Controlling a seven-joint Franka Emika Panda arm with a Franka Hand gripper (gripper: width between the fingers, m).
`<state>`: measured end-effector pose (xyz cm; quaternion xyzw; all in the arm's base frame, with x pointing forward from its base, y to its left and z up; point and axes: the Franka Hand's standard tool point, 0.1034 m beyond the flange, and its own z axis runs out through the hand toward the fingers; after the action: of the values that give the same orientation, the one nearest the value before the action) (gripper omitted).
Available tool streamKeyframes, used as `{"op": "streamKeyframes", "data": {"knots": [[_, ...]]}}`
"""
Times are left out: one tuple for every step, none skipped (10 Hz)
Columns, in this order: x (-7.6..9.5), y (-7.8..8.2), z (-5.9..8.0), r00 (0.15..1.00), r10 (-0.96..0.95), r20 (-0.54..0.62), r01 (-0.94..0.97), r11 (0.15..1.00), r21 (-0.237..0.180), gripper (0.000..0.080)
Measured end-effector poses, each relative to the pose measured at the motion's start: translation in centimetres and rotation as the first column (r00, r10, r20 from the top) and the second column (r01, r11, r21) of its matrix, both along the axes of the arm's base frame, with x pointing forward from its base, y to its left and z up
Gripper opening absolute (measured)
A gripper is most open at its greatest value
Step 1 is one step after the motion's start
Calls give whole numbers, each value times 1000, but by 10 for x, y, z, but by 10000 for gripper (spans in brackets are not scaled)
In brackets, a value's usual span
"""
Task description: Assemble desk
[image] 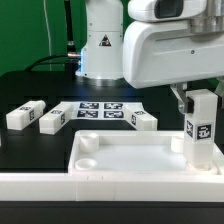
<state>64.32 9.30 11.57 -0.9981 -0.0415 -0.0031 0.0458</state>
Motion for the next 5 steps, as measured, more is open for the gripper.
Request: {"op": "streamKeyframes", "data": {"knots": [[0, 0, 0, 995, -97, -10, 97, 995, 3, 289], [-1, 0, 0, 977, -210, -23, 210, 978, 7, 290], [-1, 0, 0, 951, -308, -36, 309, 951, 13, 290], [-1, 0, -1, 923, -381, -45, 382, 924, 12, 290], [-1, 0, -1, 894, -444, -54, 446, 895, 12, 290]]}}
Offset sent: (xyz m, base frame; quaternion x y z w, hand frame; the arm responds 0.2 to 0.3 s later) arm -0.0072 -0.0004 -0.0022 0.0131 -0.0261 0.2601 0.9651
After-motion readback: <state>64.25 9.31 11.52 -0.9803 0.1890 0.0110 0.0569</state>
